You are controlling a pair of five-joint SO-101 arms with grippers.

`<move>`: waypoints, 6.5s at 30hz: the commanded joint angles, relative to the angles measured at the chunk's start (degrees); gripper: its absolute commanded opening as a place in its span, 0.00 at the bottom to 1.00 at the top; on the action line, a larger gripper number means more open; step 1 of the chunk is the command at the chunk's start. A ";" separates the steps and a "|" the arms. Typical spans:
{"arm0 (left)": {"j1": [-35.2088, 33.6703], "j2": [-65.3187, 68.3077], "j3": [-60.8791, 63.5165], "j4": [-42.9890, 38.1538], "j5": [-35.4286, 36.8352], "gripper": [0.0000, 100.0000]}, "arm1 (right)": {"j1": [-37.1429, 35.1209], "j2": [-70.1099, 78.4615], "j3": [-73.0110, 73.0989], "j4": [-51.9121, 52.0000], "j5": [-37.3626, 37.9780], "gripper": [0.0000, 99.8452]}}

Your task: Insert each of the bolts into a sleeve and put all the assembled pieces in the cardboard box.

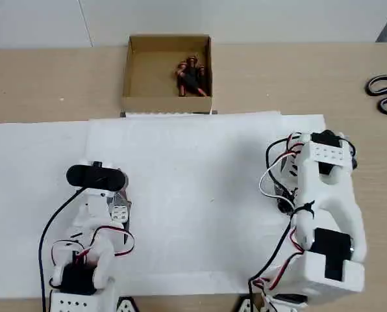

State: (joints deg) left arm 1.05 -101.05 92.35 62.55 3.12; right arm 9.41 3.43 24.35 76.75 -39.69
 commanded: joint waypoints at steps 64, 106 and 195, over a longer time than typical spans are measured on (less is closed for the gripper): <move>-2.02 0.44 -14.55 6.59 0.00 0.01 | -1.45 -29.67 -1.49 18.51 19.69 0.00; 1.67 106.81 -85.67 31.30 10.29 0.12 | -1.36 -29.76 2.90 19.74 19.69 0.00; 3.16 117.80 -103.78 37.36 -88.97 0.01 | 3.03 -29.76 2.90 19.21 19.96 0.00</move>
State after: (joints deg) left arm 3.78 17.27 -8.92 98.95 -73.89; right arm 12.04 -24.26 27.69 96.35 -20.09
